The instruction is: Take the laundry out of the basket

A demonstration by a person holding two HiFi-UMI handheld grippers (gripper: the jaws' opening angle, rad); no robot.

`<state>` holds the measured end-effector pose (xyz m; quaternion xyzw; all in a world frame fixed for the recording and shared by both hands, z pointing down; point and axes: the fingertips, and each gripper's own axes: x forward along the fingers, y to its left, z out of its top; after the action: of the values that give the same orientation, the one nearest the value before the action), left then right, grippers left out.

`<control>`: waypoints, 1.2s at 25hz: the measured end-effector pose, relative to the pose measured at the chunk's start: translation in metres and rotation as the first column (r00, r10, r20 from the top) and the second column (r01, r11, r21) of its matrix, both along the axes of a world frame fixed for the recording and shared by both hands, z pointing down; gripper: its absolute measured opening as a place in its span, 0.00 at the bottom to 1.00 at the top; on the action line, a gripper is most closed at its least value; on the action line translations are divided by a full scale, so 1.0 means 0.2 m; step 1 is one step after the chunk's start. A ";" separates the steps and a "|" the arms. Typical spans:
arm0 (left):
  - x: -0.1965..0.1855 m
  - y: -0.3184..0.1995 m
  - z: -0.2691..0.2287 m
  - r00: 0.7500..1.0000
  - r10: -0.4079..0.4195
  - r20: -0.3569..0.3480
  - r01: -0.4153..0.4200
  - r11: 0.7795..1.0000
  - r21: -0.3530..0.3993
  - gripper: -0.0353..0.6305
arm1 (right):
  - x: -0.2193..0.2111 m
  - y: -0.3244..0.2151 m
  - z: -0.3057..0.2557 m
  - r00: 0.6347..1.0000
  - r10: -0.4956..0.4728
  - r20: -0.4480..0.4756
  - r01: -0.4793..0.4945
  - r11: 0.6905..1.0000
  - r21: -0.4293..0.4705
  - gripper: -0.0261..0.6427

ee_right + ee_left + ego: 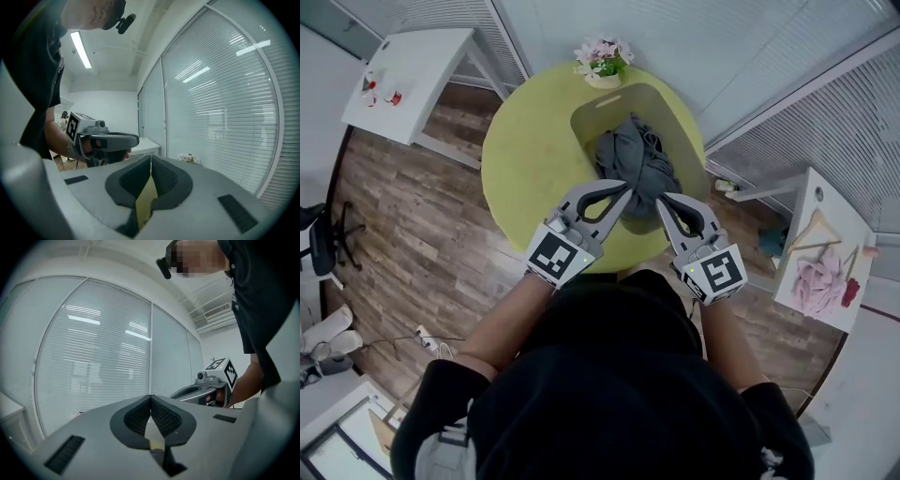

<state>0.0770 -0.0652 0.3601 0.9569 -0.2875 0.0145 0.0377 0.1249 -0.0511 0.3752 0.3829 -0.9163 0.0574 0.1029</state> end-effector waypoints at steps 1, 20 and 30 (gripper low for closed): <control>0.00 -0.02 0.01 1.000 0.006 0.001 -0.006 1.000 0.001 0.07 | 0.00 -0.02 0.02 1.000 0.006 -0.006 -0.006 1.000 -0.008 0.08; 0.07 -0.52 0.20 0.998 -0.050 0.028 0.050 0.999 0.009 0.07 | 0.12 -0.53 0.50 0.991 0.123 -0.061 -0.135 0.951 -0.277 0.08; 0.12 -0.68 0.30 0.998 -0.055 0.021 0.056 0.998 -0.009 0.07 | 0.11 -0.66 0.84 0.978 0.137 -0.158 -0.195 0.872 -0.449 0.11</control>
<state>0.1007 -0.2007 0.4197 0.9482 -0.3142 0.0249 0.0397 0.1464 -0.1828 0.5439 0.4275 -0.8320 0.2589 0.2410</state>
